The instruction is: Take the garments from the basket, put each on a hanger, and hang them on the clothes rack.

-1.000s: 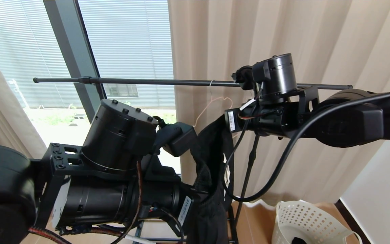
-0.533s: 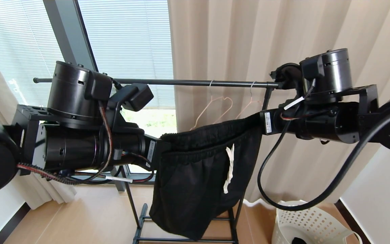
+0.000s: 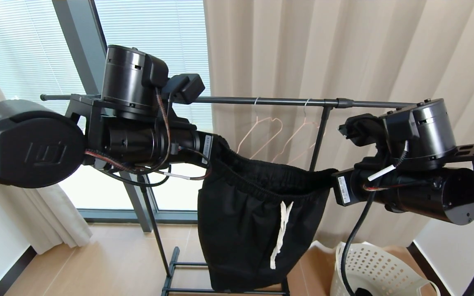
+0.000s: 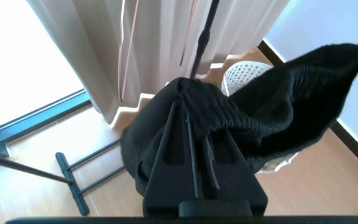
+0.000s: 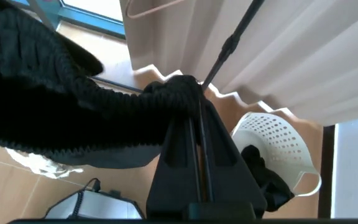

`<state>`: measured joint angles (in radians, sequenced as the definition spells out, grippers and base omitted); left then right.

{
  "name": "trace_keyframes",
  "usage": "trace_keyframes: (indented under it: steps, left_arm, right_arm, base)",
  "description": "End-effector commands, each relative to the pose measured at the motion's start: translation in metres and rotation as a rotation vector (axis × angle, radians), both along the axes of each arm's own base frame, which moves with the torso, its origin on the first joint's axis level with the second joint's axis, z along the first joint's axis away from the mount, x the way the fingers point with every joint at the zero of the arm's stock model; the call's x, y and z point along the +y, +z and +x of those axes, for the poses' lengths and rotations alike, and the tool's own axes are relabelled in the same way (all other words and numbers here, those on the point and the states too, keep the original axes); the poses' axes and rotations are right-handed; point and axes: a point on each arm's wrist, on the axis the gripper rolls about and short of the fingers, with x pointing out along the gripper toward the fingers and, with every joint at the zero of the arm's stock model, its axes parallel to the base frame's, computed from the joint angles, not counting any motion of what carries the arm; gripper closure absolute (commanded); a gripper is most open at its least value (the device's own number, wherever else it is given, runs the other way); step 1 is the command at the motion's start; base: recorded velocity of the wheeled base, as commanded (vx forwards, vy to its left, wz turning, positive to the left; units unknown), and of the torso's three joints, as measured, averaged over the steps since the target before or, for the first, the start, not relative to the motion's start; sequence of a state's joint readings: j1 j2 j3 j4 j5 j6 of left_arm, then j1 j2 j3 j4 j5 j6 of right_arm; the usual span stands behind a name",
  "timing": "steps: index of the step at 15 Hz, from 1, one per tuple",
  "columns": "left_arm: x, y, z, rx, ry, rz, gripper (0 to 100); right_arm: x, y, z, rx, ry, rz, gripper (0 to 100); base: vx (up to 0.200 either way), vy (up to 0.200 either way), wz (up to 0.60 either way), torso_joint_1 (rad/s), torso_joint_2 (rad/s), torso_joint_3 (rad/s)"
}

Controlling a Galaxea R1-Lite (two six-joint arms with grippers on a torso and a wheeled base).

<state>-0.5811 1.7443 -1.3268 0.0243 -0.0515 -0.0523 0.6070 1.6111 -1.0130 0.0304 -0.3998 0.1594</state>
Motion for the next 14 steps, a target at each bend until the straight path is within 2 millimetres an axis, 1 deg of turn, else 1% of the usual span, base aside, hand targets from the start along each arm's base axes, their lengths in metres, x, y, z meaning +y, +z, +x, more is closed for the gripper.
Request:
trace_keyframes:
  steps: [1, 2, 4, 5, 7, 9, 10, 11, 14]
  left_arm:
    - [-0.015, 0.002, 0.019, -0.017, -0.003, -0.010, 100]
    - [-0.017, 0.007, 0.021, -0.027, -0.004, -0.017, 100]
    - [-0.022, 0.017, 0.022, -0.044, -0.015, -0.028, 100]
    - [-0.025, 0.023, 0.023, -0.050, -0.020, -0.032, 100]
    - [-0.033, 0.026, 0.027, -0.060, -0.010, -0.027, 100]
    - [-0.043, 0.027, 0.031, -0.080, 0.013, -0.021, 100]
    - [-0.045, 0.029, 0.031, -0.089, 0.013, -0.025, 100]
    - [-0.046, 0.030, 0.032, -0.092, 0.012, -0.029, 100]
    - [-0.047, 0.033, 0.035, -0.108, 0.039, -0.029, 100]
  right_arm:
    - [-0.004, -0.011, -0.007, 0.036, 0.002, -0.023, 100]
    - [-0.006, -0.018, -0.009, 0.057, 0.003, -0.039, 0]
    - [-0.010, -0.027, -0.015, 0.090, 0.014, -0.071, 0]
    - [-0.014, -0.037, -0.022, 0.121, 0.040, -0.111, 0]
    - [-0.020, -0.045, -0.033, 0.158, 0.141, -0.146, 0]
    - [-0.022, -0.048, -0.038, 0.161, 0.249, -0.115, 0]
    - [-0.022, -0.046, -0.042, 0.141, 0.324, -0.082, 0]
    - [-0.022, -0.046, -0.045, 0.132, 0.407, -0.066, 0]
    - [-0.021, -0.046, -0.044, 0.116, 0.515, -0.083, 0]
  base:
    - [0.000, 0.000, 0.00, 0.000, 0.00, 0.000]
    - [0.000, 0.000, 0.00, 0.000, 0.00, 0.000]
    - [0.000, 0.000, 0.00, 0.000, 0.00, 0.000]
    - [0.000, 0.000, 0.00, 0.000, 0.00, 0.000]
    - [0.000, 0.000, 0.00, 0.000, 0.00, 0.000]
    - [0.000, 0.000, 0.00, 0.000, 0.00, 0.000]
    - [0.000, 0.000, 0.00, 0.000, 0.00, 0.000]
    - [0.000, 0.000, 0.00, 0.000, 0.00, 0.000]
    - [0.000, 0.000, 0.00, 0.000, 0.00, 0.000]
